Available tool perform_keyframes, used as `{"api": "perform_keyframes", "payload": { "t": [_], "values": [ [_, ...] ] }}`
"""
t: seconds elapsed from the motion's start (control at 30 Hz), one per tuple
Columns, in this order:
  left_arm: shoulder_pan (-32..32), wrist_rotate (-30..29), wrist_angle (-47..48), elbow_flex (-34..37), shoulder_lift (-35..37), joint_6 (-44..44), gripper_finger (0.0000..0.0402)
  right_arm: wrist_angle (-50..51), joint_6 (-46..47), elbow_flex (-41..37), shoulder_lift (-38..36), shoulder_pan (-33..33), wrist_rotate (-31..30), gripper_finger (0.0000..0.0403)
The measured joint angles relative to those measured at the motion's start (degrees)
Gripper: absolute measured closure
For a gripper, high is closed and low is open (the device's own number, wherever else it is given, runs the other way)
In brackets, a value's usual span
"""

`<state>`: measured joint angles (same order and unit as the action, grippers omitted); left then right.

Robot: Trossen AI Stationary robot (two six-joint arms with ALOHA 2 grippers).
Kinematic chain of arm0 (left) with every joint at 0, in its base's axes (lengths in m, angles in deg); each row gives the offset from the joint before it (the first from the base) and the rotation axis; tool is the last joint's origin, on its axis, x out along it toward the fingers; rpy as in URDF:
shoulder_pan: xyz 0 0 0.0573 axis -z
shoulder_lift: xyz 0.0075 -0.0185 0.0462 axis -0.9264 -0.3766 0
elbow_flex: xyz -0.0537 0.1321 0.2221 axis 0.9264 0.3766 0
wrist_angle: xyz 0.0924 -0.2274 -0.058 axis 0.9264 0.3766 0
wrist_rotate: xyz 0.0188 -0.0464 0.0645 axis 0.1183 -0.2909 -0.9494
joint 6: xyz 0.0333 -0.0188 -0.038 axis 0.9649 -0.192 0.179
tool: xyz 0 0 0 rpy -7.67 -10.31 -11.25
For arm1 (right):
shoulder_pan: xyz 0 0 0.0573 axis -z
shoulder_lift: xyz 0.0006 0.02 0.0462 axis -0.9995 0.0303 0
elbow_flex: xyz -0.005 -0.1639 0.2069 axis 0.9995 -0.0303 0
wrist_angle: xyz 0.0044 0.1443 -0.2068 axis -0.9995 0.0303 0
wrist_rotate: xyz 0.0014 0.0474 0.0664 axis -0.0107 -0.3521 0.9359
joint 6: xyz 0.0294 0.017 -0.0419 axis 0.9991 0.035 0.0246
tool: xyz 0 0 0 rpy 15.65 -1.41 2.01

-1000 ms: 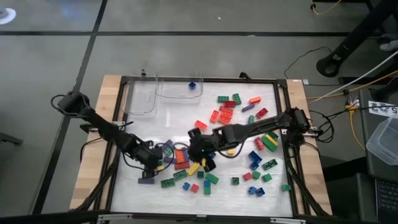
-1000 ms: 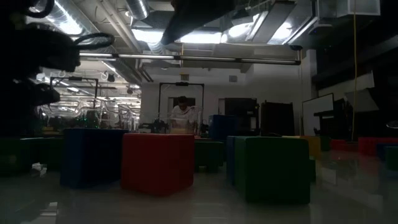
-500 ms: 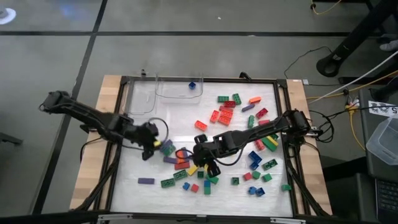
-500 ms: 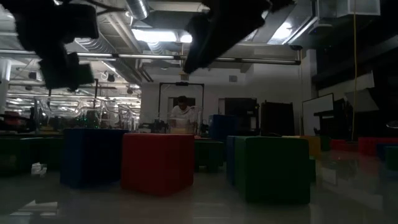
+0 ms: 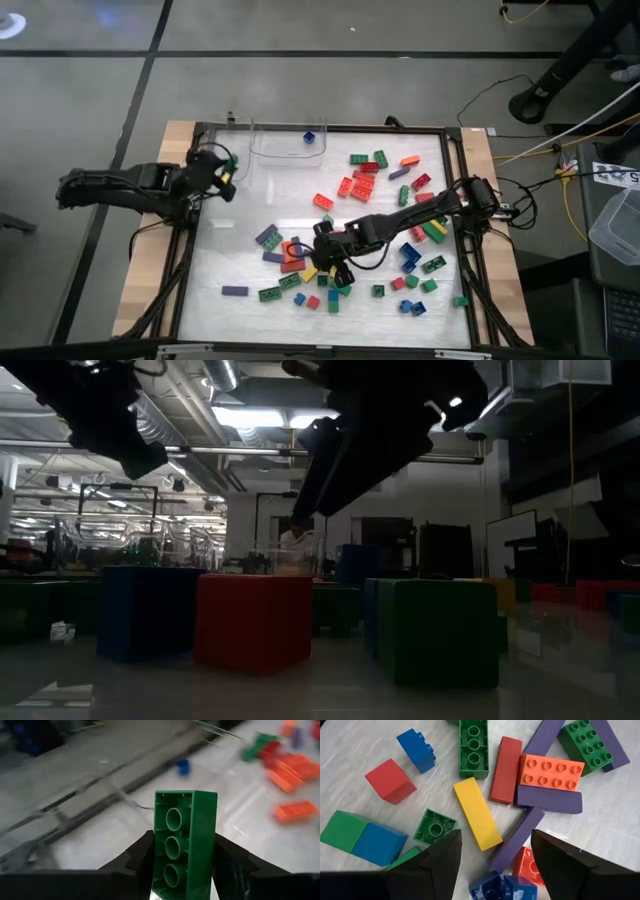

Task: Sort blocks by size
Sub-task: Put the large green game piece into the left transparent bin, then put the small blue game piece into the right transparent bin

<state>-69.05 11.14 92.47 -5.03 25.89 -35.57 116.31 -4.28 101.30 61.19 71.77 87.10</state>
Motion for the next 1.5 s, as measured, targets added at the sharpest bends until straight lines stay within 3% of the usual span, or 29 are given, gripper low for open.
{"api": "perform_keyframes", "payload": {
  "t": [0.1, 0.33, 0.53, 0.77, 1.03, 1.27, 1.5],
  "values": [
    [-3.2, -1.8, 0.0, 0.4, 0.3, -0.3, 0.0260, -0.8, 0.0, -0.8, 0.0, 0.0, -0.3, 0.0165],
    [-10.7, -3.5, 0.0, 3.1, -0.2, -3.3, 0.0259, 0.8, 1.3, -1.8, 0.0, 0.0, -7.2, 0.0165],
    [-15.4, -3.5, -0.2, 4.9, -1.5, -4.9, 0.0238, 2.5, 1.5, -1.8, 0.0, 0.0, -7.6, 0.0165],
    [-18.2, -1.2, -1.0, 5.9, -2.9, -5.3, 0.0194, 8.0, 3.3, -0.5, 0.0, 0.0, -8.5, 0.0165],
    [-18.8, 2.5, -7.3, 5.9, -2.9, -3.0, 0.0192, 10.1, 4.3, -0.6, 0.0, 1.1, -7.5, 0.0165],
    [-18.7, 11.1, -13.8, 5.9, -2.9, 3.0, 0.0197, 10.3, 7.9, -0.9, 0.3, 3.7, -2.8, 0.0179],
    [-17.3, 22.3, -17.0, 5.9, -2.7, 6.3, 0.0198, 10.3, 7.9, -1.0, 2.0, 4.6, 0.8, 0.0276]
  ]
}}
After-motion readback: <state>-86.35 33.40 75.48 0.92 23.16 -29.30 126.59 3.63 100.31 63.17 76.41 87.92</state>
